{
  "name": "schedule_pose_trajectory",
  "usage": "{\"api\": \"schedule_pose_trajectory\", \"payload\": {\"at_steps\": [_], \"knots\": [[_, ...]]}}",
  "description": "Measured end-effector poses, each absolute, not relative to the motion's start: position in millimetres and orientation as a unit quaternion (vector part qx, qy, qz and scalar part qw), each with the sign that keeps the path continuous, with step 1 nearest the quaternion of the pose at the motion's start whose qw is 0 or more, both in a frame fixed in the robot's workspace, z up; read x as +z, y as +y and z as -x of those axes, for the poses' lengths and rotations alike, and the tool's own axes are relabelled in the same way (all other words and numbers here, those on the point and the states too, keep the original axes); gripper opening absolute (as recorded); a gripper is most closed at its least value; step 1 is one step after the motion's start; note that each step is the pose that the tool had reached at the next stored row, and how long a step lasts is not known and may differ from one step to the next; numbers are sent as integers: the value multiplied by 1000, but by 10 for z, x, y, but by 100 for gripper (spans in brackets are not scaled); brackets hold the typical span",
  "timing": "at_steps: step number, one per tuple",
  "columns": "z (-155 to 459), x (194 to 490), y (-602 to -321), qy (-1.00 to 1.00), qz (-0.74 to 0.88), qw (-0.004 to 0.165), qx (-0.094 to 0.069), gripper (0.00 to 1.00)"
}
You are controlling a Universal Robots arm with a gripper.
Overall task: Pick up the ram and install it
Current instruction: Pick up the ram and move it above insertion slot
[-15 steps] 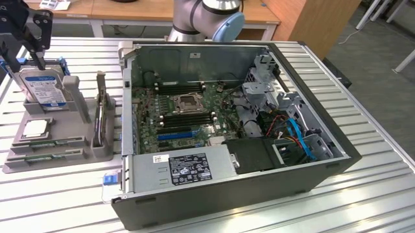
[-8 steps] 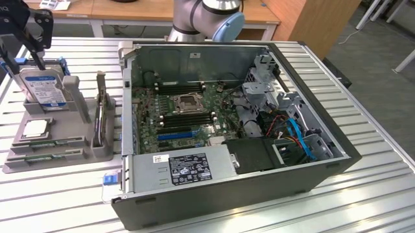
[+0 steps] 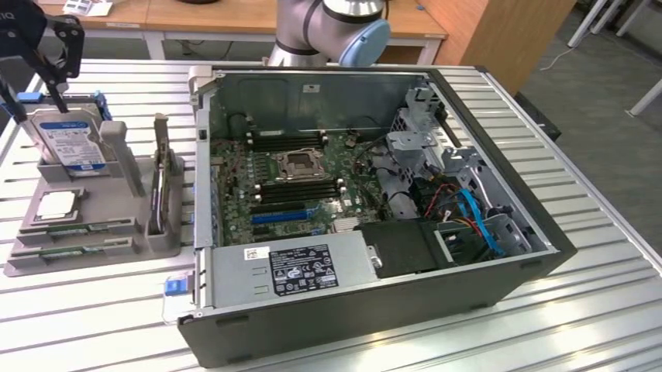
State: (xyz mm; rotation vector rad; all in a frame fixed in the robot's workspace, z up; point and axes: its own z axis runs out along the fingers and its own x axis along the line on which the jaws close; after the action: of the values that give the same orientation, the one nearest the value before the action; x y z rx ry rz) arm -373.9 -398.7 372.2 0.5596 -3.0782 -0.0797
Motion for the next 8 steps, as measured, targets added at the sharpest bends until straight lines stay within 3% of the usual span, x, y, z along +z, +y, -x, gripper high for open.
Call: {"api": "schedule_pose_trajectory", "payload": {"at_steps": [8], "knots": [[3739, 3661, -3988, -968, -250, 8, -25, 44]]}}
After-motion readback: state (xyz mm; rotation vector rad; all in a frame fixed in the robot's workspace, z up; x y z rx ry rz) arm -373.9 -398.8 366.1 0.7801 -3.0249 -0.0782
